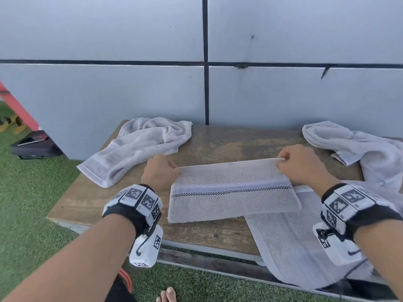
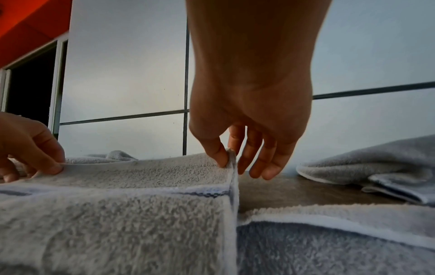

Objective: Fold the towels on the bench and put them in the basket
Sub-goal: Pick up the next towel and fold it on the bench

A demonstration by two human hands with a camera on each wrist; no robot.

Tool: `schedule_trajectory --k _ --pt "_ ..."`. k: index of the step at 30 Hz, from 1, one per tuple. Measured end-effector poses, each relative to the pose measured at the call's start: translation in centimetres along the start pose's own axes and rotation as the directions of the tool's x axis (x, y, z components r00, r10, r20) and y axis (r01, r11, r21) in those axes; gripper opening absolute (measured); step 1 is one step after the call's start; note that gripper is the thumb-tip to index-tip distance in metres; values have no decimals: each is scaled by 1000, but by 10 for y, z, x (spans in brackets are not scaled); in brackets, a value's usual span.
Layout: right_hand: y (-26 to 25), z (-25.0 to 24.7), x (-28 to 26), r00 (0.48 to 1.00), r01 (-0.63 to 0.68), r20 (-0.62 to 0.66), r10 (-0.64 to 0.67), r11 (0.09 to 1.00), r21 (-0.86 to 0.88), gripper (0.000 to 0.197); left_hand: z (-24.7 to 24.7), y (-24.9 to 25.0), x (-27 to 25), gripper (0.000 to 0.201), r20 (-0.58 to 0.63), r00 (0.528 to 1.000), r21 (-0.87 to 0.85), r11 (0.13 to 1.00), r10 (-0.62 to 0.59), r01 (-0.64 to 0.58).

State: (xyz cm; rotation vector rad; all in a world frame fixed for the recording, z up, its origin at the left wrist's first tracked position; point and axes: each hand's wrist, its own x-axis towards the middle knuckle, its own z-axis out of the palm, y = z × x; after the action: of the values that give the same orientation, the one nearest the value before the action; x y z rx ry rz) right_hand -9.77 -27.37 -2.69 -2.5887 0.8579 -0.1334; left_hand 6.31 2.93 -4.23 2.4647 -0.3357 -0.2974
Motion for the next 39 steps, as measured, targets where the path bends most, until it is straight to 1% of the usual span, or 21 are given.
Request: schedule_trajectory --k 3,8,12,15,18,21,24,27,30,32,34,36,39 --pt "1 12 8 997 -38 60 39 999 -7 15 6 -2 6 19 4 1000 22 1000 -13 13" --pt "5 16 19 994 -33 105 38 998 -52 13 4 1 14 13 37 998 33 999 -41 40" --pt "3 14 21 993 -49 100 57 996 -75 11 0 1 17 16 58 994 -1 996 -89 89" --pt "0 15 20 995 -58 82 65 994 -89 10 0 -2 18 22 51 995 -10 996 -88 89" --pt "0 19 19 996 -65 47 71 990 -122 11 2 -3 14 14 26 998 17 998 -54 54" --pt "-2 22 18 997 -62 36 68 986 -157 15 4 -7 11 15 -2 1000 2 1000 -24 24" --pt "-5 21 14 997 -64 34 71 983 -172 12 4 -7 8 9 8 1000 70 997 23 -24" --pt "-7 15 9 999 -46 -6 46 990 -131 7 -3 1 5 13 18 998 116 992 55 -57" --pt "-11 2 5 996 23 -82 -30 997 -77 8 -15 7 5 14 -55 994 90 992 92 -87" --pt "-16 -12 2 986 72 -144 -79 996 -51 8 -27 10 4 12 -133 982 60 990 134 -127" --pt "-23 -28 -2 970 116 -211 -117 993 -15 11 -39 14 2 3 -231 951 46 979 204 -199" --pt "-31 -42 -7 942 162 -300 -152 987 6 11 -51 18 -2 2 -330 906 37 962 267 -270" --pt "-37 -52 -18 886 237 -412 -214 971 5 9 -64 19 -14 8 -445 827 20 926 345 -376"
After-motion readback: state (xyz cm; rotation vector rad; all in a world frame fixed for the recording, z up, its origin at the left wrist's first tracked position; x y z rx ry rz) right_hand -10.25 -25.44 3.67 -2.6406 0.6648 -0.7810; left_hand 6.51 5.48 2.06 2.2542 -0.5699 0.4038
